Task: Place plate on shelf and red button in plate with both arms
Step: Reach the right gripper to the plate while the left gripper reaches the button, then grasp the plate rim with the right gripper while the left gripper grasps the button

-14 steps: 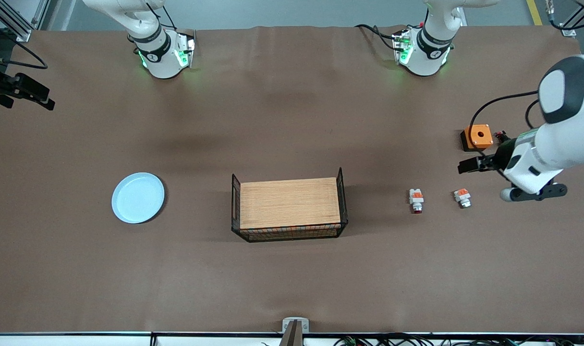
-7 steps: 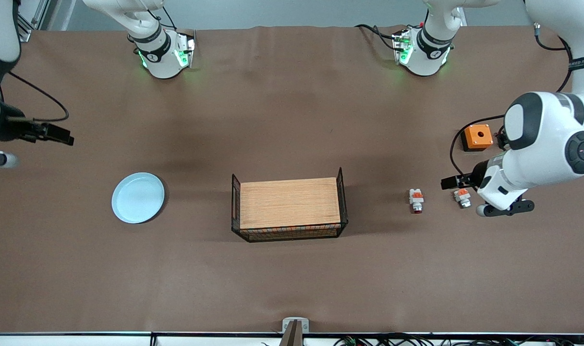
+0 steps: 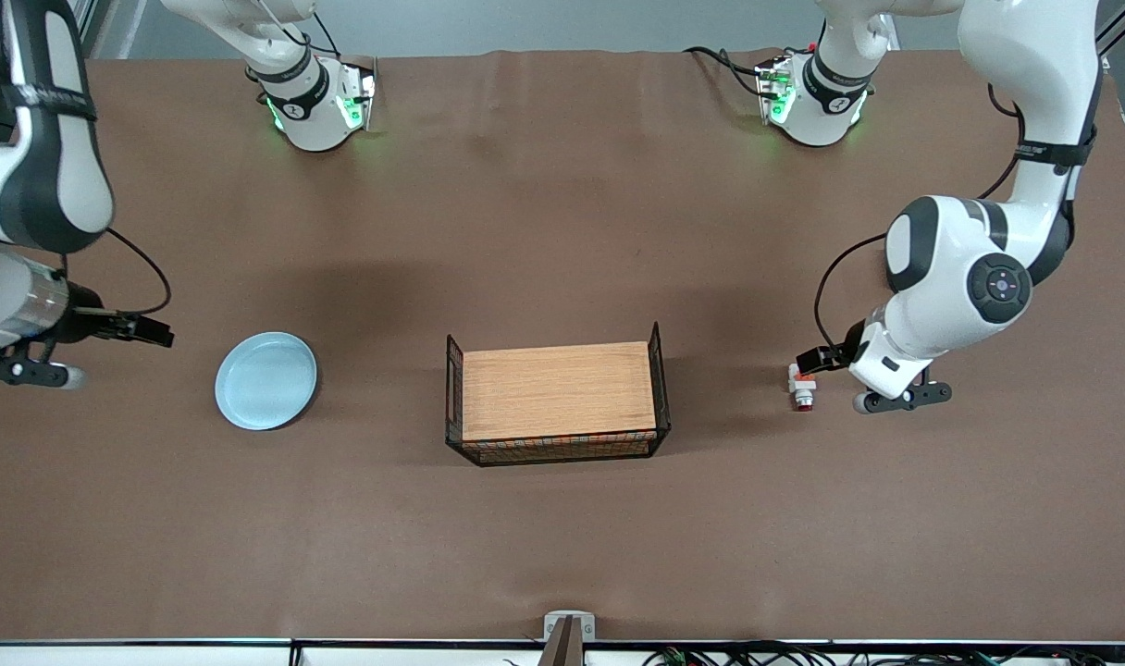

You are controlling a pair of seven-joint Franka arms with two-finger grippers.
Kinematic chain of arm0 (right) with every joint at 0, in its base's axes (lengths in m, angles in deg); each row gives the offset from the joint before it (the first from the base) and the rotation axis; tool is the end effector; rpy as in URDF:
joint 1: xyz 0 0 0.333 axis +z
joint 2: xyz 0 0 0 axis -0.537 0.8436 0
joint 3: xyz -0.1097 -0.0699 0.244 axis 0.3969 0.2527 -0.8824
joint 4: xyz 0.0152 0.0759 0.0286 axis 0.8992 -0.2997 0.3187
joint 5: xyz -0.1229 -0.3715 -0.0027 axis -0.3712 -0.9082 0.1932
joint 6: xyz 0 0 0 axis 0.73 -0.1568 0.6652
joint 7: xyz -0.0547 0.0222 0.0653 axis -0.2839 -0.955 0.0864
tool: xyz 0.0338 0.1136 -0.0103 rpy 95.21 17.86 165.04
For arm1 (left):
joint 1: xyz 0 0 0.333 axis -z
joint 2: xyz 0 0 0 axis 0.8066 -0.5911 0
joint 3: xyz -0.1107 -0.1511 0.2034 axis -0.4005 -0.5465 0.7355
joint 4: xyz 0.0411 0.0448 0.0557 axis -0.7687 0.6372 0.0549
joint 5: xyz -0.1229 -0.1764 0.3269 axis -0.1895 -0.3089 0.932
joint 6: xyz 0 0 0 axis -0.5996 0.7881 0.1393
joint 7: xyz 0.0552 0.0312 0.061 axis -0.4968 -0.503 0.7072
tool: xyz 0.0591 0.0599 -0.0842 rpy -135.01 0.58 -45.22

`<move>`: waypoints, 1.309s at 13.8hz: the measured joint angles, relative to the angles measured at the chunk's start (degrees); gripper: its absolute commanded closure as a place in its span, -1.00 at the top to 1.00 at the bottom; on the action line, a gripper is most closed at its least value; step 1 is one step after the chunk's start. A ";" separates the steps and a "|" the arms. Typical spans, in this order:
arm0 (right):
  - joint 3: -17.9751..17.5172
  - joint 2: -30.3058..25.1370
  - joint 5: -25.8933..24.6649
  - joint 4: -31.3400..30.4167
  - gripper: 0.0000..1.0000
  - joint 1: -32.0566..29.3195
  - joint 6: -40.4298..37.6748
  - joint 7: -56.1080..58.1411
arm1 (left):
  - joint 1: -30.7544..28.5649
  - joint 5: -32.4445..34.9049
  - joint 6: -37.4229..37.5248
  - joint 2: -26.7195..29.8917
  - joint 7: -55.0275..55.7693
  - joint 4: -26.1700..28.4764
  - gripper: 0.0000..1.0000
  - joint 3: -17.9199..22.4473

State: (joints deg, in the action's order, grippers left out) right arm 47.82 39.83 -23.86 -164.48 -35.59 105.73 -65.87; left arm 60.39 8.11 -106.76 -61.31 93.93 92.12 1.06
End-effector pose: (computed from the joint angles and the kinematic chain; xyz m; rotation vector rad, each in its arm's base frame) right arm 0.5814 -0.0837 0.3447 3.1169 -0.2183 -0.1466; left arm 0.5814 -0.1076 0.2524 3.0434 0.2210 -0.0538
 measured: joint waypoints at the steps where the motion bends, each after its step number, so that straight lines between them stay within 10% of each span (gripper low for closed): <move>1: -0.03 1.29 0.00 -0.89 1.00 0.00 2.40 0.88 | 0.02 0.26 -2.20 -0.15 0.00 1.48 0.99 0.00; 18: -0.04 16.80 11.59 -7.96 1.00 -3.21 27.00 18.55 | 0.73 9.26 -12.07 -11.26 -0.01 0.88 0.99 -0.05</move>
State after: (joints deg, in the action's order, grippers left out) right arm 47.78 56.63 -12.28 -172.43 -38.81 132.73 -47.32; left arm 61.13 17.36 -118.83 -72.57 93.92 92.99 1.01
